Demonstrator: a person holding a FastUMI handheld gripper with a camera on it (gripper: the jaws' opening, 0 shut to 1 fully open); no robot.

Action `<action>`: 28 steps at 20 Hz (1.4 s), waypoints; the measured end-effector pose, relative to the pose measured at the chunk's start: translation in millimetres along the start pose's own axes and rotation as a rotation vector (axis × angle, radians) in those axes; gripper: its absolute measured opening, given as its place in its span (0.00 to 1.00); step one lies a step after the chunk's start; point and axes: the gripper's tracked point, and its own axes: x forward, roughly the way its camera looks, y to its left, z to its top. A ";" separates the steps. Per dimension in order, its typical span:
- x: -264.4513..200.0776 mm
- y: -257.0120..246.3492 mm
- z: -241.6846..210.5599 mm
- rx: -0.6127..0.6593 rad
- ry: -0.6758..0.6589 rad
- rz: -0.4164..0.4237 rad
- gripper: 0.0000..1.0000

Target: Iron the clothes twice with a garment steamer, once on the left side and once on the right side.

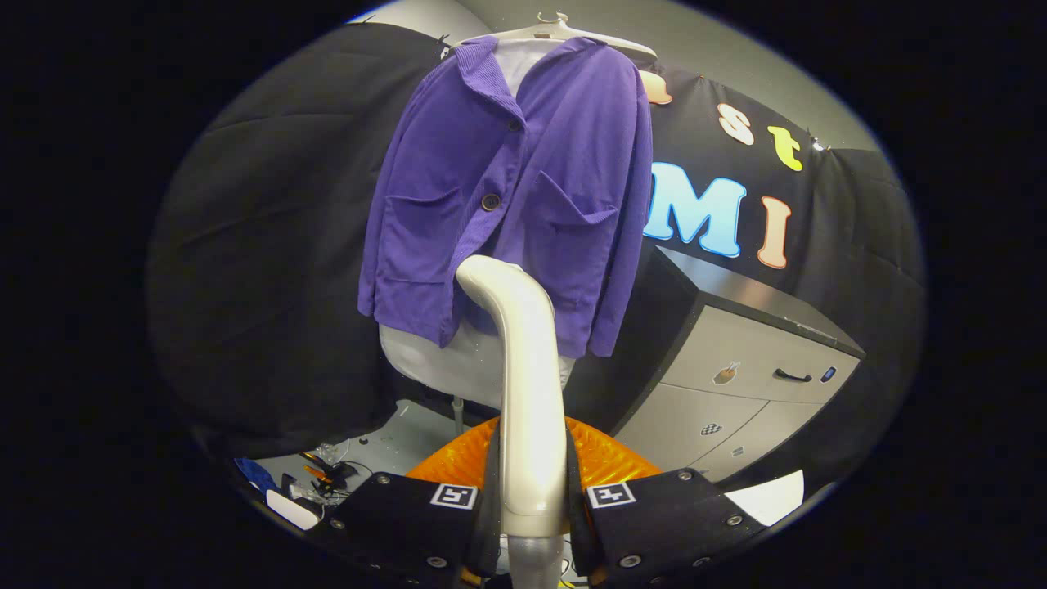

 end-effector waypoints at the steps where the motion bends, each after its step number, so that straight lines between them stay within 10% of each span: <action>1: -2.6 4.5 9.9 -0.003 -0.009 0.012 0.34; 19: -33.0 52.8 251.0 -0.067 -0.483 0.077 0.34; 28: -5.9 52.7 328.5 -0.110 -0.615 -0.025 0.34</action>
